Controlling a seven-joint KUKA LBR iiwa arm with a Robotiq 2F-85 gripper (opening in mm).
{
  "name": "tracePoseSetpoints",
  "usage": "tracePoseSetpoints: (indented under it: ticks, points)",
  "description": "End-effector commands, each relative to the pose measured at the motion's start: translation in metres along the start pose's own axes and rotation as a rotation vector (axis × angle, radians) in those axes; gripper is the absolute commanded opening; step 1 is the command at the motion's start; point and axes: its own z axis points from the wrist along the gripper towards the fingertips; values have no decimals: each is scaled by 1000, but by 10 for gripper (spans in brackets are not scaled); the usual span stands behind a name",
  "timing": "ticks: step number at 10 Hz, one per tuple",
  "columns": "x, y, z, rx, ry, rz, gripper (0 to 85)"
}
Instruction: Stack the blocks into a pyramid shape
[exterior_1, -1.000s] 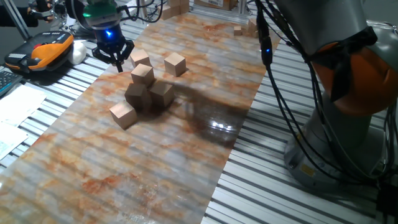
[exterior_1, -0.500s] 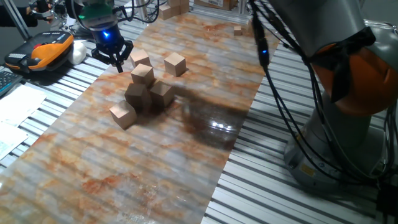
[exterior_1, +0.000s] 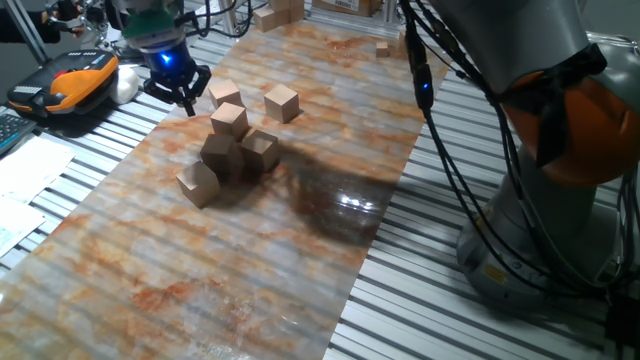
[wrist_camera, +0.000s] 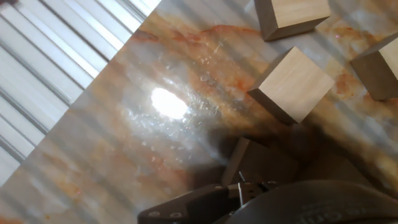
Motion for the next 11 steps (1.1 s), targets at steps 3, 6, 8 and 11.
tracePoseSetpoints:
  ticks: [3, 6, 8, 11]
  points:
    - [1, 0, 0, -1, -12, 17, 170]
    - [1, 0, 0, -10, -12, 26, 170]
    - [2, 2, 2, -6, -17, 61, 340]
    - [2, 0, 3, 3, -25, 143, 510]
